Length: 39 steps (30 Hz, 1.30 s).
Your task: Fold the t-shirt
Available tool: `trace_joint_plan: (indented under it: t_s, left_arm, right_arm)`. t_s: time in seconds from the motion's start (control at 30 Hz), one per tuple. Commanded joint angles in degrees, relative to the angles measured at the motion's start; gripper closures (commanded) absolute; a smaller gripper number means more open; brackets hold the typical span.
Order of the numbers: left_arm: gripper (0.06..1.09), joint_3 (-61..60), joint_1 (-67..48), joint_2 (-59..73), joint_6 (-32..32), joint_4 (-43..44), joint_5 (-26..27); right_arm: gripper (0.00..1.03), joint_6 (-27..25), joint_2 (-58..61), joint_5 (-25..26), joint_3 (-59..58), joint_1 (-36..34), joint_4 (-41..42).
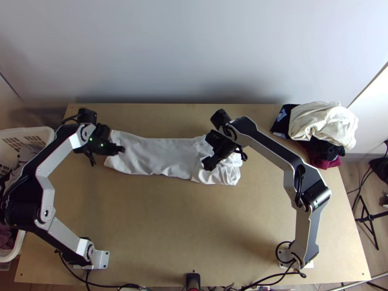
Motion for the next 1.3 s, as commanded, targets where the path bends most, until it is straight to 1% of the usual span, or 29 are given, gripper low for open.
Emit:
trace_joint_plan:
  t_s: [0.0,0.07,0.23,0.63,0.8,1.03,1.13,1.27]
  left_arm:
    - [1.05,7.35,-3.95,-4.34,-0.70,-4.47,0.27]
    - [1.05,10.34,-5.27,-5.31,-0.78,-6.22,1.15]
    - [1.05,15.97,-9.49,-7.42,-0.70,-8.60,1.15]
    - [1.05,25.99,-20.74,-9.44,-1.49,-8.16,4.66]
    - [1.05,27.04,-24.17,-7.59,-1.49,-7.72,4.66]
    - [1.05,29.33,-28.39,-3.20,-1.49,-7.19,5.10]
    - [1.05,29.85,-29.71,-0.91,-1.57,-5.78,5.54]
    - [1.05,32.05,-31.29,3.39,-2.80,-4.73,6.42]
  right_arm:
    - [0.03,-0.68,0.87,0.61,-0.88,0.01,0.75]
    - [0.03,-1.03,1.31,0.96,-1.14,0.01,0.84]
    - [0.03,-1.03,1.92,1.49,-2.37,-0.16,1.90]
    - [0.03,-0.86,4.38,3.24,-3.43,-0.34,3.65]
    - [0.03,-0.51,1.13,3.16,-0.26,-0.51,2.60]
    - [0.03,-0.86,-7.22,3.16,5.45,-5.35,-2.50]
    - [0.03,-0.95,-9.24,2.98,8.35,-8.42,-7.07]
    - [0.03,-0.07,-13.63,2.45,8.35,-13.17,-7.51]
